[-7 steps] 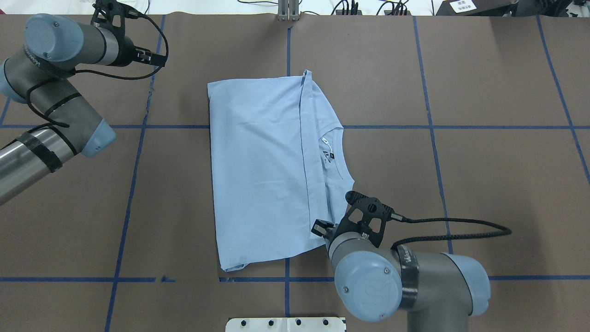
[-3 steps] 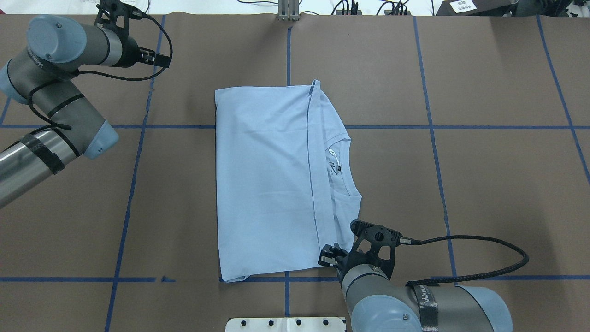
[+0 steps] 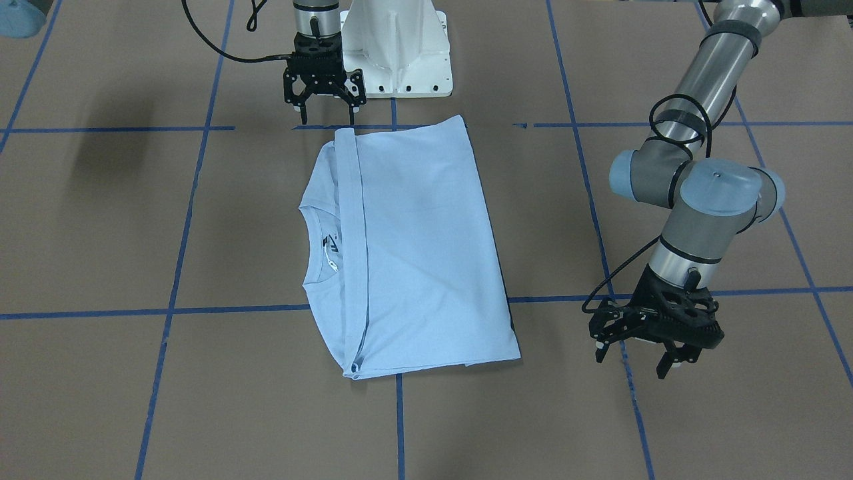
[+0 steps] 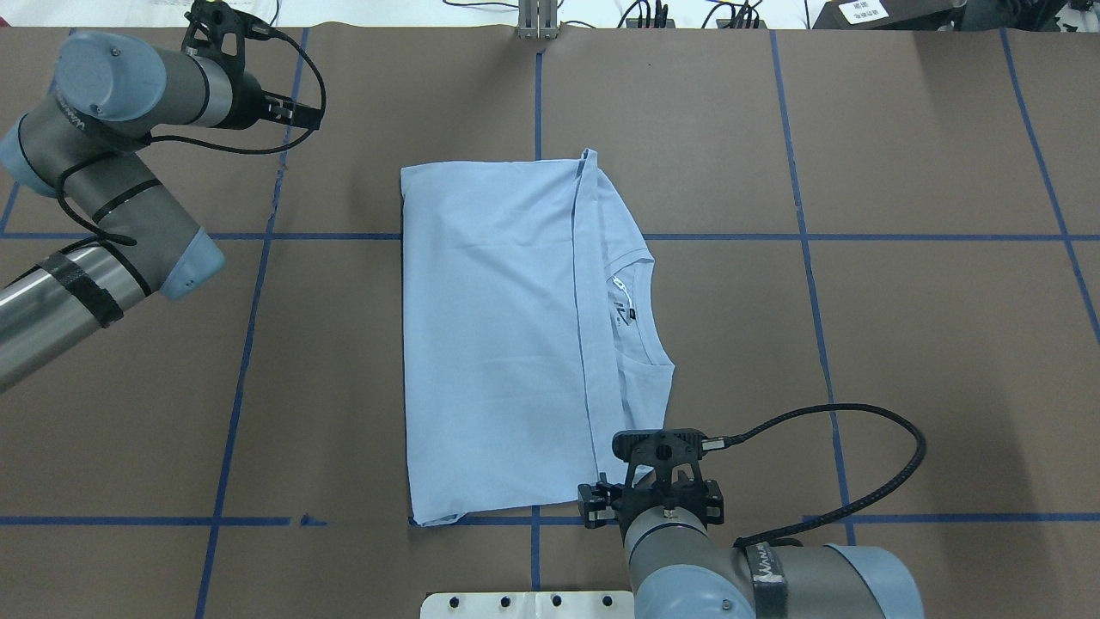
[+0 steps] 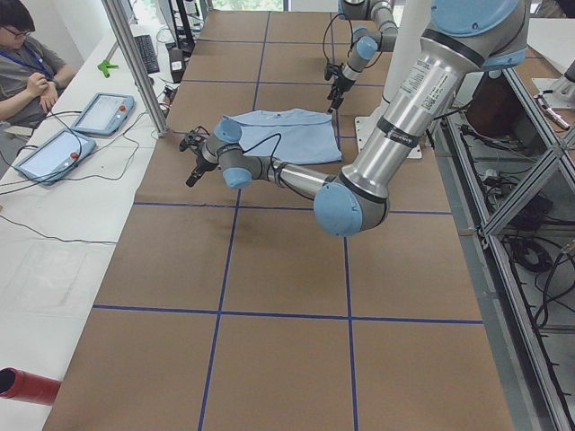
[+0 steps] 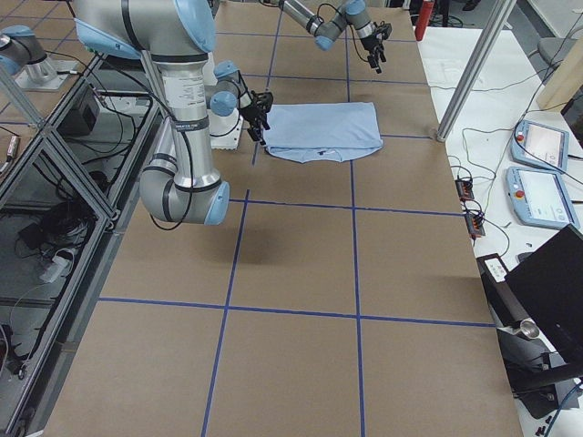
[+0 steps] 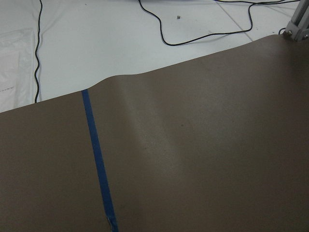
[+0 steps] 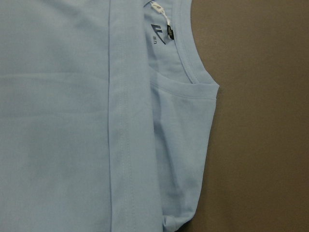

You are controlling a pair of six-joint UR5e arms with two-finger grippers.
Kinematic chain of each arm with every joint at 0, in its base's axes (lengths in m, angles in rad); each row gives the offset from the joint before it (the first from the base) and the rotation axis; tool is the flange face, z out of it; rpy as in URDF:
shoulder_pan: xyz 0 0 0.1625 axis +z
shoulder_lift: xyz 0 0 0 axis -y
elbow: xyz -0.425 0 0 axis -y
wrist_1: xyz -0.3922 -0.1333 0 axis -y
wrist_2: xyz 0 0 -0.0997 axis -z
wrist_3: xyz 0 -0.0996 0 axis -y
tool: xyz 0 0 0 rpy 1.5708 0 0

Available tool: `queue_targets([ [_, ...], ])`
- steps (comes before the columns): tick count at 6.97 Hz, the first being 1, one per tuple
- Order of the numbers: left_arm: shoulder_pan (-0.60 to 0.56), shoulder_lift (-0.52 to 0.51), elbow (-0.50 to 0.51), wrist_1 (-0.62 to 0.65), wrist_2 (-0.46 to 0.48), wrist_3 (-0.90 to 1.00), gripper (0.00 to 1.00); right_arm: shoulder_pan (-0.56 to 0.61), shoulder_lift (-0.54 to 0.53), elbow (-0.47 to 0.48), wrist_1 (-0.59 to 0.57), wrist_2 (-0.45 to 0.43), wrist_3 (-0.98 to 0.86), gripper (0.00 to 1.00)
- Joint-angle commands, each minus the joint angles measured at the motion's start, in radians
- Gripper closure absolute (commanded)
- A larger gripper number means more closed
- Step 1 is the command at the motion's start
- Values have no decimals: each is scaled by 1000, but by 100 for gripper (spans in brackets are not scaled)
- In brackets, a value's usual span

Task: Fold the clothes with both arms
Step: 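Drag the shirt square with the right gripper while the left gripper withdraws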

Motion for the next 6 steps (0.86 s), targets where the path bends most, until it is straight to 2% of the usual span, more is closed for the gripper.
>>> queue_targets([
  [1, 0, 1, 0, 0, 1, 0, 0, -17, 61, -61, -2, -32, -116, 17],
  [4, 0, 1, 0, 0, -1, 0, 0, -26, 61, -69, -2, -47, -196, 24],
  [6, 0, 3, 0, 0, -1, 0, 0, -26, 56, -72, -2, -50, -229, 33],
])
